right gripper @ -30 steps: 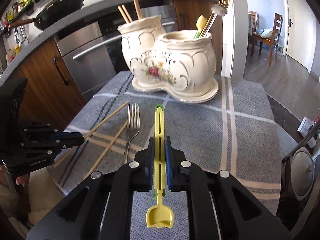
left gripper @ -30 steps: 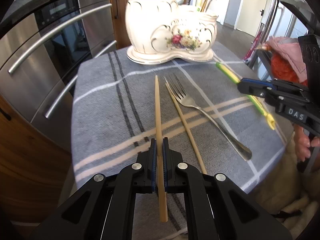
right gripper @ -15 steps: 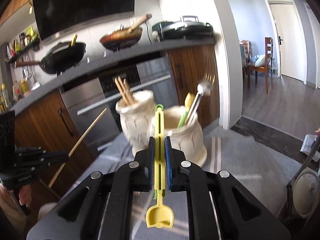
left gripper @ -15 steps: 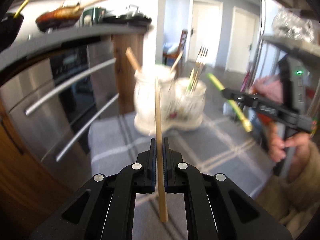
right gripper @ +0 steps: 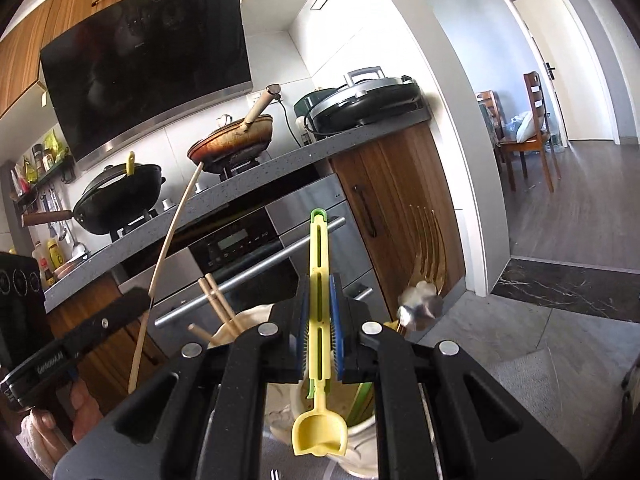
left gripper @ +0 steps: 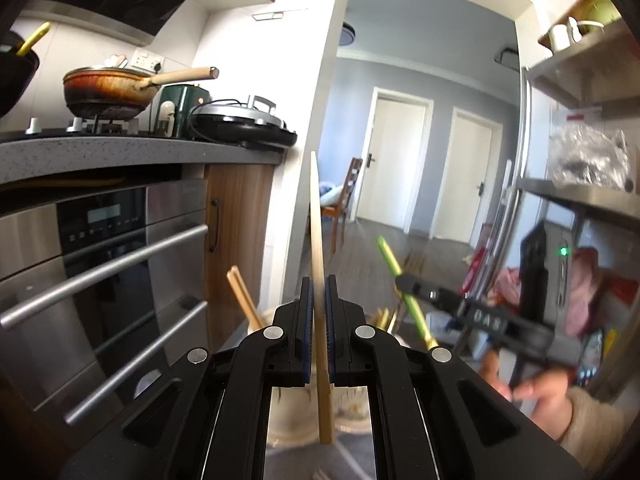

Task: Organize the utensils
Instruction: 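Carry the yellow scoop to the short pot while the left tool carries the chopstick to the tall pot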

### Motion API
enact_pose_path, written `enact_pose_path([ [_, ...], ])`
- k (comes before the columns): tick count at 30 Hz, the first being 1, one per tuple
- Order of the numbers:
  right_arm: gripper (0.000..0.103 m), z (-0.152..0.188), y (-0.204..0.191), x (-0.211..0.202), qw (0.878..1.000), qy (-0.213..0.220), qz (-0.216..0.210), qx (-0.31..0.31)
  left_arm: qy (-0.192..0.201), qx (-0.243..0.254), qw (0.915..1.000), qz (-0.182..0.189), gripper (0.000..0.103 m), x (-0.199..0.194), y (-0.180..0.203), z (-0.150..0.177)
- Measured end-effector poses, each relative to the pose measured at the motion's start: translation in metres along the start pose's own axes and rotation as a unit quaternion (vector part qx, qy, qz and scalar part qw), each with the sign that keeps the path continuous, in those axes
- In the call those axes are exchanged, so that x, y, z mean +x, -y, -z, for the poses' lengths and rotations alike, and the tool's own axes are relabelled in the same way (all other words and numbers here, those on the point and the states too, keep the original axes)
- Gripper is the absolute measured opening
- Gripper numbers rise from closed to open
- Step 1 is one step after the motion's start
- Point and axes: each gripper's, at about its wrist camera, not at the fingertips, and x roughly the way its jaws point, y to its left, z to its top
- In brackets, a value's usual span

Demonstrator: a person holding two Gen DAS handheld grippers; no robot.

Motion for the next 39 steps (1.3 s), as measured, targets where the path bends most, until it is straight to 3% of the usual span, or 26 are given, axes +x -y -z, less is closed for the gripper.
enact_pose_path([
  [12, 0.01, 0.008, -0.001, 0.04, 0.999, -0.013, 0.028, -0.038, 0.046, -0.025, 0.9986, -0.005, 0.006, 0.054, -0.02, 0.002],
  [23, 0.01, 0.022, -0.006, 0.051, 0.997, -0.004, 0.045, -0.066, 0.065, 0.028, 0.9971, -0.027, 0.006, 0.063, -0.012, 0.023],
  [29, 0.01, 0.027, -0.011, 0.053, 0.994, -0.002, 0.057, -0.091, 0.068, 0.033, 0.9968, -0.027, 0.006, 0.055, -0.012, 0.03],
  [39, 0.01, 0.036, -0.018, 0.035, 0.99, -0.007, 0.072, -0.118, 0.046, 0.04, 0.9976, -0.034, 0.006, 0.034, -0.009, 0.039],
])
